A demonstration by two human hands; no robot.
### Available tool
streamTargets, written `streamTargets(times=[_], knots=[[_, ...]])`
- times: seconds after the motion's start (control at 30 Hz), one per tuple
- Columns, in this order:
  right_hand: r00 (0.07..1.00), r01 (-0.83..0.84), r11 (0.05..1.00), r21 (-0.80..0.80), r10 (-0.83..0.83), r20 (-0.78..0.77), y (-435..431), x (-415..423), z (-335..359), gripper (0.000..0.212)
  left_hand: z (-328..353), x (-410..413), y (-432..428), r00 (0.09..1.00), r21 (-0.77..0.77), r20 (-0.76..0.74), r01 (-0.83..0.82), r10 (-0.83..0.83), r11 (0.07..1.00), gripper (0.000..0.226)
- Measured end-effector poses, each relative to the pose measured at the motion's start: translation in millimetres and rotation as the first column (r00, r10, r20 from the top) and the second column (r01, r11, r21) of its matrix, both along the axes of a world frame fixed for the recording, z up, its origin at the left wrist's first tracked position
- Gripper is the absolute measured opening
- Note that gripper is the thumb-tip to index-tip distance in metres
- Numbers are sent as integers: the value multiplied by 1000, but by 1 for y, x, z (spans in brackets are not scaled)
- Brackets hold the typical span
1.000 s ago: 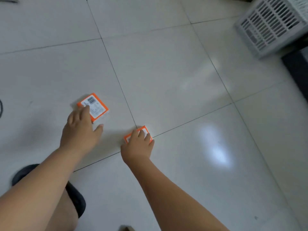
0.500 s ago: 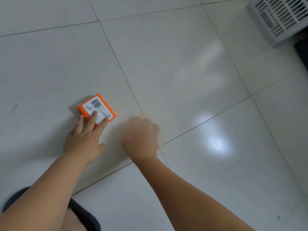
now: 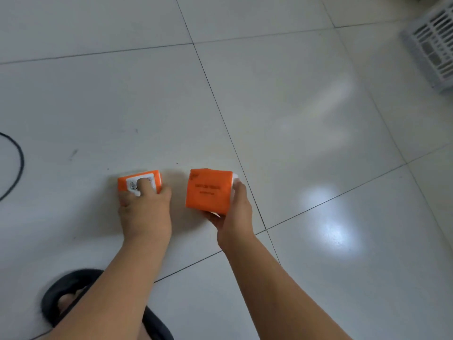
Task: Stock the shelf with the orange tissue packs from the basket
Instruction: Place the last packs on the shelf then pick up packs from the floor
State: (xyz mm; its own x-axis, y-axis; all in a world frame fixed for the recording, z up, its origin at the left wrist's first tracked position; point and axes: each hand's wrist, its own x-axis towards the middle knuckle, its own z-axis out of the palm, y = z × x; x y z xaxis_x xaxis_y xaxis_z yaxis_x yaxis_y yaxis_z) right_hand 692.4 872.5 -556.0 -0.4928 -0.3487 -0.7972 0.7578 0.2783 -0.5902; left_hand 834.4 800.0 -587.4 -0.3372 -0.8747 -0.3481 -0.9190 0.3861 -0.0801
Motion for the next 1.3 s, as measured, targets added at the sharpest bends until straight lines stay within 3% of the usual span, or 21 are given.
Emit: streamTargets(times=[0.07,0.17,0.27,0.4,0.43,0.5,0.53,0.57,0.67,0.77,0.9,1.07,1.17,1.3], knots=[[988,31,1000,-4,-30,154,-8,-2,-3,40,0,14,-4,998,14,-56,-26,27,1000,43],[987,-13,1000,1,13,157,-15,1,-11,50,10,29,-10,967,22,-245,-60,64,998,43],[985,-75,996,-55,83,152,-21,2,-8,59,27,37,-15,897,-20,-408,-195,170,981,50],[960,-265,960,-94,271,67,-31,2,4,43,61,45,-13,743,88,-582,-347,330,934,35],[945,-321,943,-91,325,37,-32,3,9,40,70,49,-15,653,179,-621,-419,433,890,30],[920,-391,915,-103,392,-12,-33,9,25,36,95,60,-21,311,489,-670,-499,674,715,27],[912,-409,904,-127,410,-24,-34,13,36,34,112,69,-23,135,604,-668,-477,732,638,27],[904,-426,891,-157,427,-30,-35,18,48,31,131,79,-23,13,667,-657,-455,754,590,27],[854,-509,820,-262,520,-34,-31,41,96,27,197,120,-7,-135,723,-648,-418,749,550,33],[786,-579,707,-405,616,-48,-18,81,151,27,263,169,23,-149,634,-741,-478,655,608,33],[693,-637,549,-542,716,-89,5,157,224,35,344,233,78,-169,533,-821,-566,545,629,17],[532,-697,293,-655,824,-197,41,244,315,29,445,306,181,33,210,-947,-691,321,692,34],[397,-693,109,-712,883,-251,69,293,370,22,499,342,253,71,55,-981,-791,181,610,42],[241,-670,-132,-730,892,-382,109,359,428,22,544,386,348,205,-135,-973,-875,103,466,40]])
